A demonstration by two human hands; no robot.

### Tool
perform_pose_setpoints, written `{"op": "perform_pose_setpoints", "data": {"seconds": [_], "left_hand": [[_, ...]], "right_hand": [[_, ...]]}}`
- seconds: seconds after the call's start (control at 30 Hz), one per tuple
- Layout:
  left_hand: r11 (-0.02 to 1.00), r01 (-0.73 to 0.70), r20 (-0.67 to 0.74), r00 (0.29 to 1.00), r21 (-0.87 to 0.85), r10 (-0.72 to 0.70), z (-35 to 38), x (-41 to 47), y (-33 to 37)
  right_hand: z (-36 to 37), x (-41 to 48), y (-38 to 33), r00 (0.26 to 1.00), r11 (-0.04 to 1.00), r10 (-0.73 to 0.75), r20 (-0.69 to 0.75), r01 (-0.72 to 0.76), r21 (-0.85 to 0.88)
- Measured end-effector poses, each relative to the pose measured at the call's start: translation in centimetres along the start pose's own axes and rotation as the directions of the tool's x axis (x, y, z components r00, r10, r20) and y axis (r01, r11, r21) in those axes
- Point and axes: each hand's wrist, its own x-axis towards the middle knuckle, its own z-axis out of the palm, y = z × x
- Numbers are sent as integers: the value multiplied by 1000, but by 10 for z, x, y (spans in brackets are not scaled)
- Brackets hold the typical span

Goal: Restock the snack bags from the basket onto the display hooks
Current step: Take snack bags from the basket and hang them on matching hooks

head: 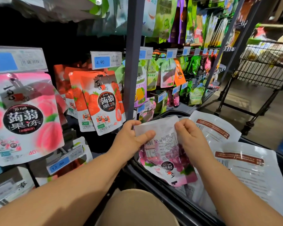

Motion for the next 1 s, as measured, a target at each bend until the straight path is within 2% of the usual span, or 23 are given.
{"op": "perform_pose_setpoints", "data": {"seconds": [0.07,0.2,0.33,0.47,0.57,0.7,1.0], "left_hand": [[994,24,35,999,-109,-20,-1,3,3],[976,40,173,985,-215,-2,0,3,10],[967,-66,-31,998,-245,61,6,-2,20],[955,-206,-164,971,-212,173,14,-9,34],[947,-271,-198,951,-174,236,17,-14,41],[945,-300,-158,947,-128,279,20,-18,41],[939,-317,46,944,-133,326,23,-29,40]], "right_hand": [[-1,1,-1,1000,999,-20,-2,20,29],[-6,2,-2,999,999,-36,-3,36,36],[-12,5,-8,996,1000,-28,-81,27,-10],[-14,6,-12,986,995,77,-146,-84,-47],[-13,3,-17,970,968,242,-34,-239,84],[-11,-1,-23,866,838,461,194,-497,226],[-28,-1,-23,693,673,571,440,-702,232]]}}
